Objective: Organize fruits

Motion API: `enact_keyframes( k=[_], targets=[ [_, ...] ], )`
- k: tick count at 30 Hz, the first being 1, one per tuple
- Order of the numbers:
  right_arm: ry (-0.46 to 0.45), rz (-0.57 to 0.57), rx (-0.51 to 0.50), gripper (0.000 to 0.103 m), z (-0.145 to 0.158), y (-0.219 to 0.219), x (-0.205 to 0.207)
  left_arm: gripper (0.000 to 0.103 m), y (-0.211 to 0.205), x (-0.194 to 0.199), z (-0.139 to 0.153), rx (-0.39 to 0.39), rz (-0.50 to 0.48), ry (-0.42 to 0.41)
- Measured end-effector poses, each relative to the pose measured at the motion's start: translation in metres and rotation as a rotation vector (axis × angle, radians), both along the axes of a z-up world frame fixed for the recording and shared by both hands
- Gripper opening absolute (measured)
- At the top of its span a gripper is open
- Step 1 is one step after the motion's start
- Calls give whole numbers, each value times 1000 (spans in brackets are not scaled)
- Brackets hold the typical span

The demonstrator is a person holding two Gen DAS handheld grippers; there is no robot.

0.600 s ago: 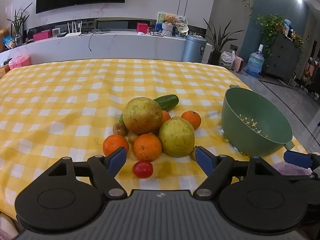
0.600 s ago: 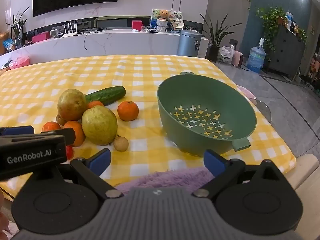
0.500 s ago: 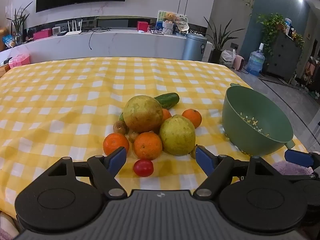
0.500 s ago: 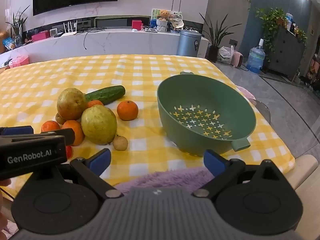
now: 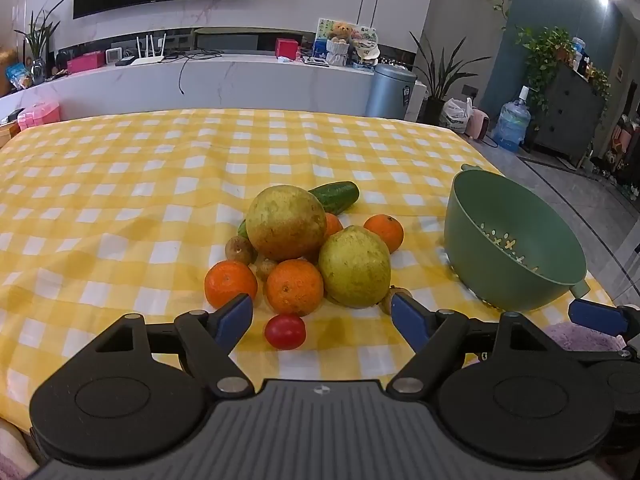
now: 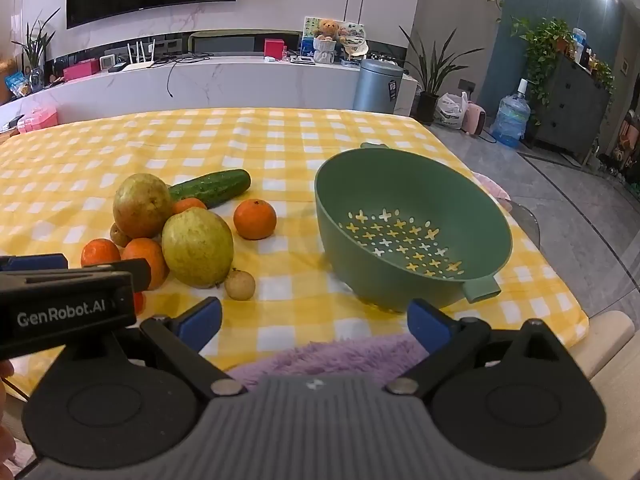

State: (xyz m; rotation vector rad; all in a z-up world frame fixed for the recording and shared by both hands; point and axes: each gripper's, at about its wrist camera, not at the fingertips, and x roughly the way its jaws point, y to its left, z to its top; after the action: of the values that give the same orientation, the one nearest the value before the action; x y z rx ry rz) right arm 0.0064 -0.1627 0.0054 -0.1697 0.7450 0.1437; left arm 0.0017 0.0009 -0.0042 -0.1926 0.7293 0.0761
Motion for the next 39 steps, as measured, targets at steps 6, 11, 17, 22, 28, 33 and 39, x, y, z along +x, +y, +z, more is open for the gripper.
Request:
enact_keyframes(
  k=[6,11,17,22,28,33,39],
  targets=[
    [-1,1,1,96,-1,0,1,92,0,-1,-1,-1,-3,-2],
    [-2,1,0,96,0,1,0,92,0,0,-1,-1,-3,-2],
    [-2,1,0,96,0,1,0,92,-1,0,-2,-4,-8,3],
    [-3,1,-3,95,0,1,0,92,-1,0,-3,-12,-10,5],
    [-5,0,-7,95,0,2,-1,92,-1,1,-3,-12,-11,6],
    [-5,0,-7,95,-1,2,-1,92,0,0,-2,-12,-10,6],
    [-5,1,-8,95,-1,3,-1,92,0,0,-2,-14,-11,7]
  ],
)
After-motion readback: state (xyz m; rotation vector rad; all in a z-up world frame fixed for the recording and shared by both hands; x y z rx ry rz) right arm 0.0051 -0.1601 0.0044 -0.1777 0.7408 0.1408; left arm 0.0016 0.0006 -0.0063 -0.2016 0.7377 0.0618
